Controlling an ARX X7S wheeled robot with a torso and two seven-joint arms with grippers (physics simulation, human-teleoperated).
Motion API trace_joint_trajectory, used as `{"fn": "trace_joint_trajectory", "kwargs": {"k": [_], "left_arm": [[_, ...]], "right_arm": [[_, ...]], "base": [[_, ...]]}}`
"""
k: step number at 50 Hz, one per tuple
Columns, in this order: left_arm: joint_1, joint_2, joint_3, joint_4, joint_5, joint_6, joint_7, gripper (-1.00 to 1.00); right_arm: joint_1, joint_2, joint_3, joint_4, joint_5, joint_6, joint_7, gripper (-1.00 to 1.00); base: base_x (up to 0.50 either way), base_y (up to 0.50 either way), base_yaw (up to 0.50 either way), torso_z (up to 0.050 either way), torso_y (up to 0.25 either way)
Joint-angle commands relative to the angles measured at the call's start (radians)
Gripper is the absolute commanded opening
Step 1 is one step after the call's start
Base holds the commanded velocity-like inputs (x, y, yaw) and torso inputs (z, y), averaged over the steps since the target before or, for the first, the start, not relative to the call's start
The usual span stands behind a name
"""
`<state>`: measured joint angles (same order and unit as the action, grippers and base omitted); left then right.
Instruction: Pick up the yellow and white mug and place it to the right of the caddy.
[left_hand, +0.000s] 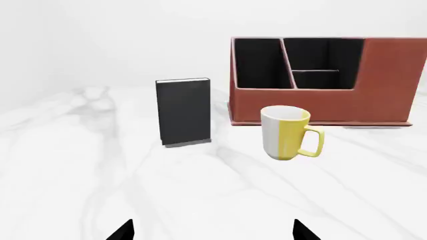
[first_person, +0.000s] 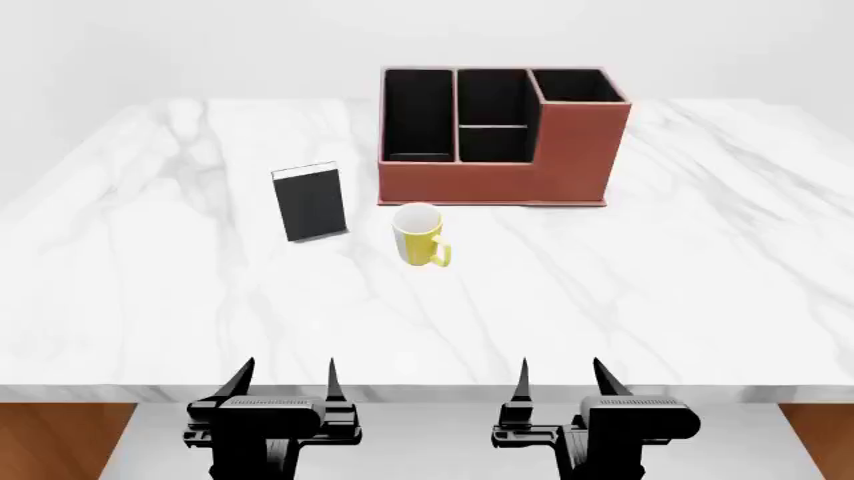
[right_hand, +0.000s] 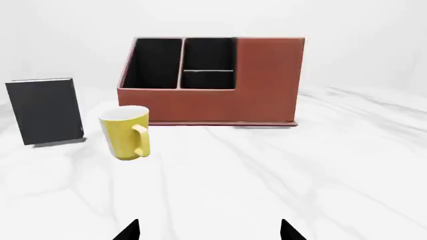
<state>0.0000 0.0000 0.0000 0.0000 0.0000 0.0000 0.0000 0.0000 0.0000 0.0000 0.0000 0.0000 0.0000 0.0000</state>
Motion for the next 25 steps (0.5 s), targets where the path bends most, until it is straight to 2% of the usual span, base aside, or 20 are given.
{"fn": "trace_joint_trajectory", "kwargs": {"k": [1,6,13,22,25], "left_arm": [[-0.002,-0.016,0.015,0.011,-0.024,-0.016,-0.016,1.0],[-0.016,-0.037,0.019,0.138,-0.063,-0.155,-0.041,1.0],[-0.052,-0.064,0.04,0.31,-0.059,-0.321,-0.075,1.0],[-0.096,-0.088,0.071,0.462,-0.039,-0.482,-0.107,1.0],[-0.103,-0.095,0.082,0.489,-0.032,-0.504,-0.115,1.0]], "right_arm": [[0.002,0.012,-0.013,-0.028,0.014,0.04,0.04,1.0],[0.03,0.03,0.006,-0.175,0.127,0.275,0.059,1.0],[0.083,0.081,-0.003,-0.299,0.088,0.428,0.131,1.0],[0.141,0.121,-0.029,-0.428,0.074,0.574,0.141,1.0],[0.144,0.127,-0.027,-0.458,0.082,0.59,0.14,1.0]], "base": [[0.0,0.0,0.0,0.0,0.0],[0.0,0.0,0.0,0.0,0.0],[0.0,0.0,0.0,0.0,0.0],[0.0,0.0,0.0,0.0,0.0],[0.06,-0.34,0.0,0.0,0.0]]}}
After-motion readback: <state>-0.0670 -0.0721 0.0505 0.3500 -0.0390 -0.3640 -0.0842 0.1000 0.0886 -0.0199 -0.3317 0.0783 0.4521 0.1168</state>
